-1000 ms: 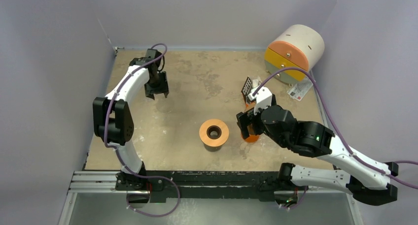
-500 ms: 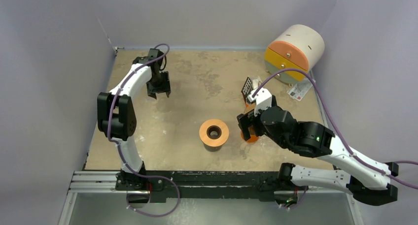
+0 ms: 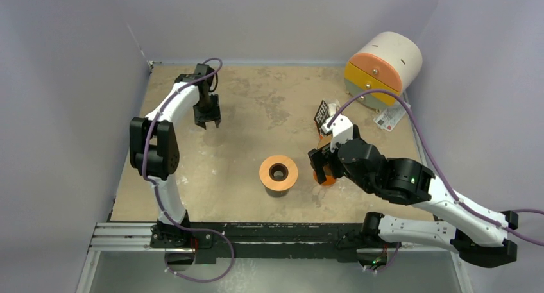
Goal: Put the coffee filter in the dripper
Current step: Pick up the coffee dripper from the center of the board.
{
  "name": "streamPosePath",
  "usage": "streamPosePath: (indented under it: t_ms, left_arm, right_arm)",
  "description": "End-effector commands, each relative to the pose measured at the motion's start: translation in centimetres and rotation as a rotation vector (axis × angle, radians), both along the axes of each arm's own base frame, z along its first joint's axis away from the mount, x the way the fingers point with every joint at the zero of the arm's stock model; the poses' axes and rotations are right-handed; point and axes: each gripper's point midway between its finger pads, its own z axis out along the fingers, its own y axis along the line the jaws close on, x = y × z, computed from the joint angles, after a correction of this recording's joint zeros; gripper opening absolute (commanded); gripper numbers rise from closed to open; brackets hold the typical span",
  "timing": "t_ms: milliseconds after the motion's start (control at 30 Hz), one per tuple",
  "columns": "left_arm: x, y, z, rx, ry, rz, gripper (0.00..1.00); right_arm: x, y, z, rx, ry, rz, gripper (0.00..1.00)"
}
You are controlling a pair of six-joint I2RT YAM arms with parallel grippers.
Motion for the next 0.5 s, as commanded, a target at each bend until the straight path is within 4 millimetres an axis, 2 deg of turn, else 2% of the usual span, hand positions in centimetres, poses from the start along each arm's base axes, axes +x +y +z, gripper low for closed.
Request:
streamPosePath:
  t_ms: [0, 233, 467]
  left_arm:
    - [1.16, 0.29, 0.60, 0.017, -0.031, -0.022, 0.42]
    - [1.09, 0.39, 0.64, 0.023, -0.029, -0.027, 0.33]
    - [0.88, 0.13, 1.21, 0.007, -0.030, -0.040, 0.09]
  right_arm:
    - [0.14, 0.29, 0.65, 0.022, -0.001, -0.006, 0.99]
    - [0.23, 0.50, 0.42, 0.011, 0.002, -0.002, 0.99]
    - [0.25, 0.64, 0.51, 0.020, 0.002, -0.004, 0.99]
